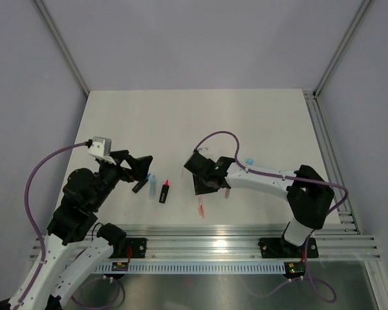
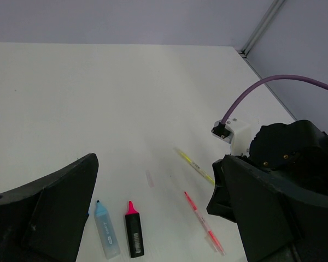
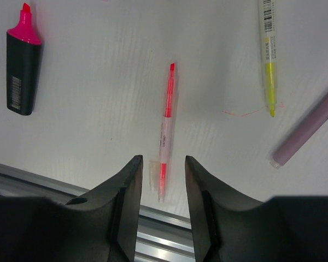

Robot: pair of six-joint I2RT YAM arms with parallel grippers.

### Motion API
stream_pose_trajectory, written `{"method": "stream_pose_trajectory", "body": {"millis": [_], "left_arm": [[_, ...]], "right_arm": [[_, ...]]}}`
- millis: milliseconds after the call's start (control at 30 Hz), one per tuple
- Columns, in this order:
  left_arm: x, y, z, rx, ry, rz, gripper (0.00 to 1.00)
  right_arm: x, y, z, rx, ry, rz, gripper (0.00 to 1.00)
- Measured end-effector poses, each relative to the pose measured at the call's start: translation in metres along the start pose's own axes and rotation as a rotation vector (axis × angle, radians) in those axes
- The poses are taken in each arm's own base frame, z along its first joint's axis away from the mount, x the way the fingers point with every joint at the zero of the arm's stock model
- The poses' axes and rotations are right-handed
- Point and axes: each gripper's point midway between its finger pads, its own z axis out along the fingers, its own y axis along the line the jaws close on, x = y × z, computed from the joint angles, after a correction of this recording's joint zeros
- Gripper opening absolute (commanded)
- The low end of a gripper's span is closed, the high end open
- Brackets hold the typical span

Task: Insert the pens into the pen caps
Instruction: Pick up the pen from the corner of the board.

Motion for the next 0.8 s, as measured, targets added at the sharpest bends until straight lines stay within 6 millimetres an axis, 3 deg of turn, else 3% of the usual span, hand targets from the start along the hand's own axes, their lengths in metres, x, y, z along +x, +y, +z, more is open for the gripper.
{"method": "stream_pose_trajectory", "body": {"millis": [267, 800], "left_arm": [[0.004, -0.006, -0.013, 0.031, -0.008, 0.015, 0.98], [0.004, -0.011, -0.015, 0.054, -0.010, 0.031, 0.98]], "right_arm": [[0.008, -0.004, 0.018, 0.078, 0.052, 0.018, 0.40], [0.022, -0.002, 0.046, 0.134, 0.112, 0.004, 0.32]]}}
